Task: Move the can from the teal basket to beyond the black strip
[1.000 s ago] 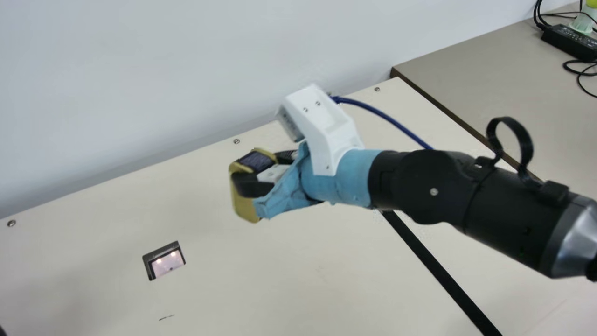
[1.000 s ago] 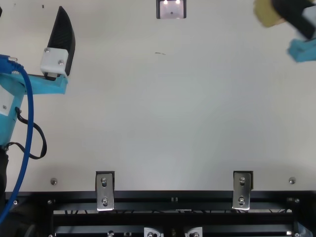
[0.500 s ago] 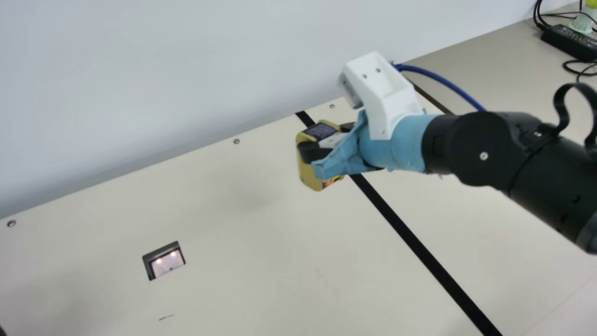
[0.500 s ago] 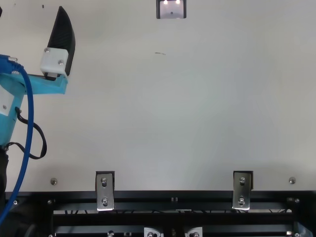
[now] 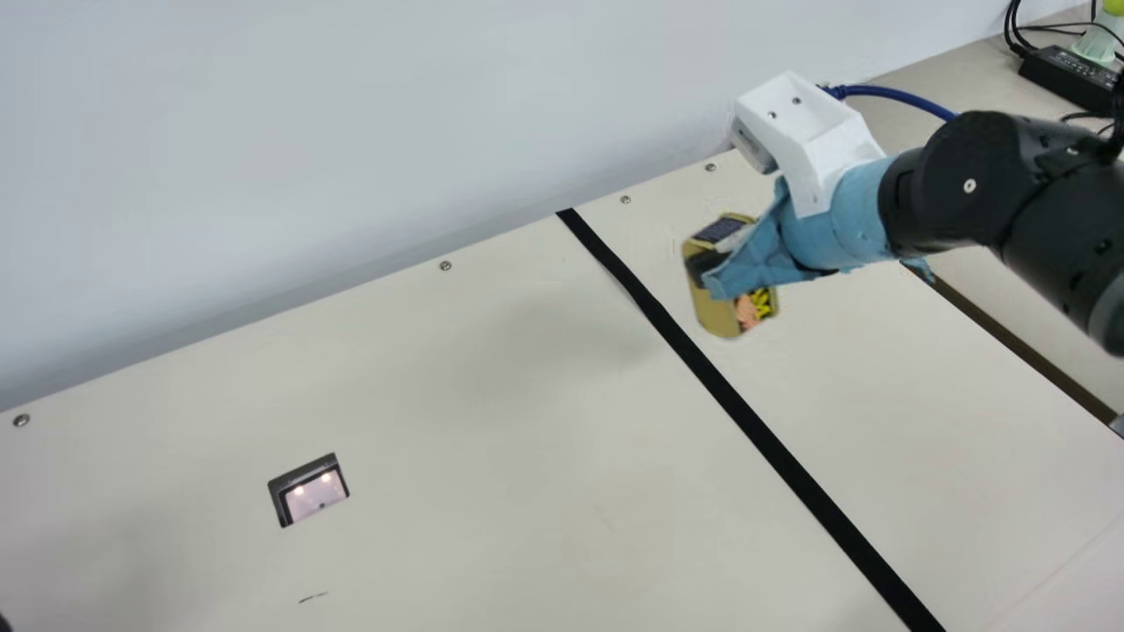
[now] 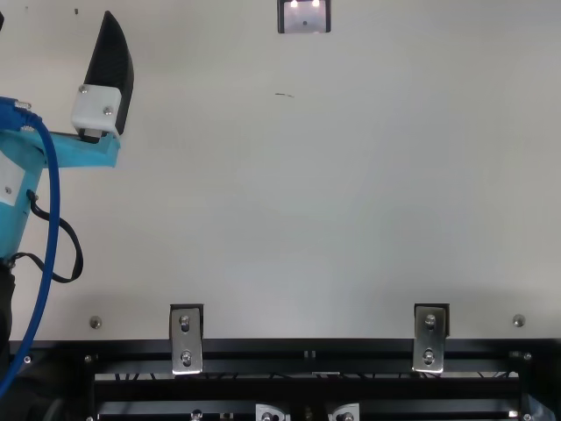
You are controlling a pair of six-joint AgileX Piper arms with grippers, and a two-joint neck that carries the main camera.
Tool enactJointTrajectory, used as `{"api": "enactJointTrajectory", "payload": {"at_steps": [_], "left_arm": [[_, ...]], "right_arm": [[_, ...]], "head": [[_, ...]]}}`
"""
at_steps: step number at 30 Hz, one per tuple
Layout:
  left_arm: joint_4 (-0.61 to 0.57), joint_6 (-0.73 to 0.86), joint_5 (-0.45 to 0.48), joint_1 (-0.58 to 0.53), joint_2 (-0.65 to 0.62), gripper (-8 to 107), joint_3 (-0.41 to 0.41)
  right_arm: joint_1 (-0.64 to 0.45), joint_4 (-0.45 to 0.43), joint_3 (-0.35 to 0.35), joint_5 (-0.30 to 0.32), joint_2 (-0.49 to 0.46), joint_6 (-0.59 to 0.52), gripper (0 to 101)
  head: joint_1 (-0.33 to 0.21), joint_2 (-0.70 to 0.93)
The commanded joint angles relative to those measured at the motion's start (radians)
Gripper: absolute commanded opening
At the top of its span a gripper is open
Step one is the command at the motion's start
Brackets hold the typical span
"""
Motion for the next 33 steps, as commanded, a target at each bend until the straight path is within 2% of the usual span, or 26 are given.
{"api": "enactJointTrajectory", "payload": {"at_steps": [1, 9, 18, 19, 20, 28, 33], "left_arm": [[0.0, 0.0, 0.0, 0.0, 0.0, 90, 0.0], [0.0, 0.0, 0.0, 0.0, 0.0, 90, 0.0], [0.0, 0.0, 0.0, 0.0, 0.0, 90, 0.0], [0.0, 0.0, 0.0, 0.0, 0.0, 90, 0.0], [0.0, 0.0, 0.0, 0.0, 0.0, 90, 0.0], [0.0, 0.0, 0.0, 0.0, 0.0, 90, 0.0], [0.0, 0.0, 0.0, 0.0, 0.0, 90, 0.0]], "right_arm": [[-0.034, -0.041, -0.012, 0.039, 0.031, -0.032, 0], [-0.084, -0.174, -0.035, 0.09, 0.134, -0.07, 0], [-0.098, -0.309, -0.007, 0.063, 0.226, -0.016, 0], [-0.099, -0.323, -0.004, 0.057, 0.234, -0.006, 30], [-0.099, -0.332, -0.001, 0.051, 0.242, 0.003, 101], [-0.091, -0.346, 0.006, 0.009, 0.275, 0.055, 101], [-0.059, -0.275, -0.008, -0.018, 0.248, 0.057, 101]], "head": [[-0.025, -0.021], [-0.025, -0.021], [-0.025, -0.021], [-0.025, -0.021], [-0.025, -0.021], [-0.025, -0.021], [-0.025, -0.021]]}}
